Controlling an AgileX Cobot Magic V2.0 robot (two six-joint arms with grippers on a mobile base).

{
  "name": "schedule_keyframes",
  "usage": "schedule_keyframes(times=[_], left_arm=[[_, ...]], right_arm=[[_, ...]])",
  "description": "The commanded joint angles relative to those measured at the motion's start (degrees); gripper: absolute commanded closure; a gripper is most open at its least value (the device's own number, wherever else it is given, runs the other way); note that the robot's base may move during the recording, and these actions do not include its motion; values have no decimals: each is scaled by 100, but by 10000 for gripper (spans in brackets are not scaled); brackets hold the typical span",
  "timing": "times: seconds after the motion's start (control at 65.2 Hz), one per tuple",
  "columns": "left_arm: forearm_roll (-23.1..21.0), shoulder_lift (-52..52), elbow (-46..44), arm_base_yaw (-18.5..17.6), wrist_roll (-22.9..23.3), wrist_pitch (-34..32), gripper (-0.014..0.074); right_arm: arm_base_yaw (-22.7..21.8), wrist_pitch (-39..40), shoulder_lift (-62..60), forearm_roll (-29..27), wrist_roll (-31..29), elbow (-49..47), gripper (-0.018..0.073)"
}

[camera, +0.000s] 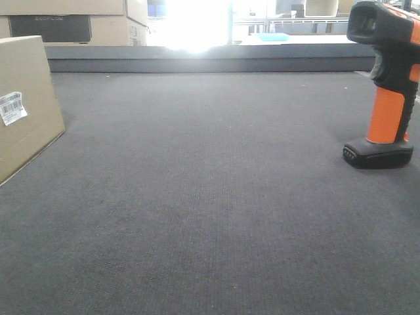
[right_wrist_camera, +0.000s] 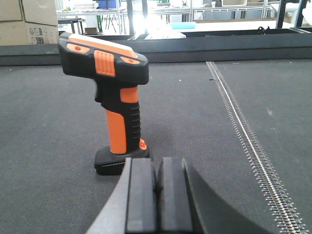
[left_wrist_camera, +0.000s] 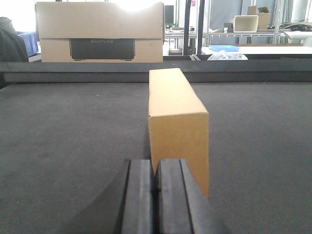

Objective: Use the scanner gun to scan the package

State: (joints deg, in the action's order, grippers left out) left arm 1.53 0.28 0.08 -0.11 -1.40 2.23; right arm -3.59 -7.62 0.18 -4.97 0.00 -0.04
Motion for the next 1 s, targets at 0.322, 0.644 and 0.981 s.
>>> schedule_keyframes(times=[0.322, 0.644, 0.981], left_arm=[[-9, -28, -8, -21, 41, -71, 708], [-9, -28, -8, -21, 41, -71, 708], [-9, -28, -8, -21, 41, -71, 708]], right_arm=[[-193, 168, -18, -115, 0, 4, 712], [-190, 168, -18, -92, 0, 4, 712], [-190, 168, -18, -92, 0, 4, 712]])
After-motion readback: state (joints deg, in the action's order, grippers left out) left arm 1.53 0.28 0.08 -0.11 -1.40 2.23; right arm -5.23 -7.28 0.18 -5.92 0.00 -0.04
